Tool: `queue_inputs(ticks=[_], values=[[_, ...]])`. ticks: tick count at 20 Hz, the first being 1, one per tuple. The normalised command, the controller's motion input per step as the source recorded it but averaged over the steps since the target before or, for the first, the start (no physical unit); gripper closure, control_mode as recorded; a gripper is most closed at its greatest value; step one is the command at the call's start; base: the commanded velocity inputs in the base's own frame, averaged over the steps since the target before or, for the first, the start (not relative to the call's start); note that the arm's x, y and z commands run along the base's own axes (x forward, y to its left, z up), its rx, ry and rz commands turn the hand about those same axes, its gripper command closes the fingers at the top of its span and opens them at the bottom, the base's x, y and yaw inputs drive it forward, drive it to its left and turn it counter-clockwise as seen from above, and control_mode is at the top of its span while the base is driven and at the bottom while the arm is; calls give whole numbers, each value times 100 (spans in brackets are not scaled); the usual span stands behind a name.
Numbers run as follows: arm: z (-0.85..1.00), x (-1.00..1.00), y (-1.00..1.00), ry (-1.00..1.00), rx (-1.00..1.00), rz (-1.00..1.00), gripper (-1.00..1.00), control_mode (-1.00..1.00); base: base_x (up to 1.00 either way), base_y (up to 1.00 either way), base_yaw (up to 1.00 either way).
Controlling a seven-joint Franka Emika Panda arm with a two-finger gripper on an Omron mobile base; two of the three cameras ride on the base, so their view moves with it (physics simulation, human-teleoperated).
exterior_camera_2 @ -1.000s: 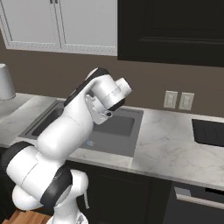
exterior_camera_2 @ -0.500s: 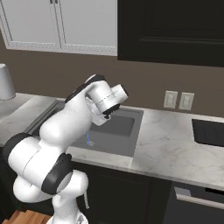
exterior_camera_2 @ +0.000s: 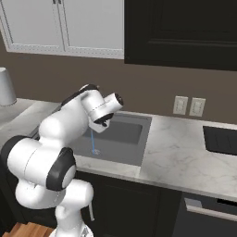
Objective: Take the fish out of the fridge, briefly rinse it in the sink, and place it on the tray next to the sink.
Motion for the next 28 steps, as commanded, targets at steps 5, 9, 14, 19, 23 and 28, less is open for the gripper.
queue_inputs(ticks=[5, 9, 14, 19, 23, 28], values=[[-11, 66, 10, 3, -4, -9, 100, -100, 0, 0, 0], [-1, 57, 0, 2, 0, -12, 100, -100, 0, 0, 0], [0, 2, -25, 0, 2, -9, 100, -100, 0, 0, 0], [0, 3, -16, 0, 0, -6, 100, -100, 0, 0, 0], [0, 8, -2, 5, 0, 0, 100, -100, 0, 0, 0], [-1, 11, 7, 5, -1, 0, 100, -100, 0, 0, 0]])
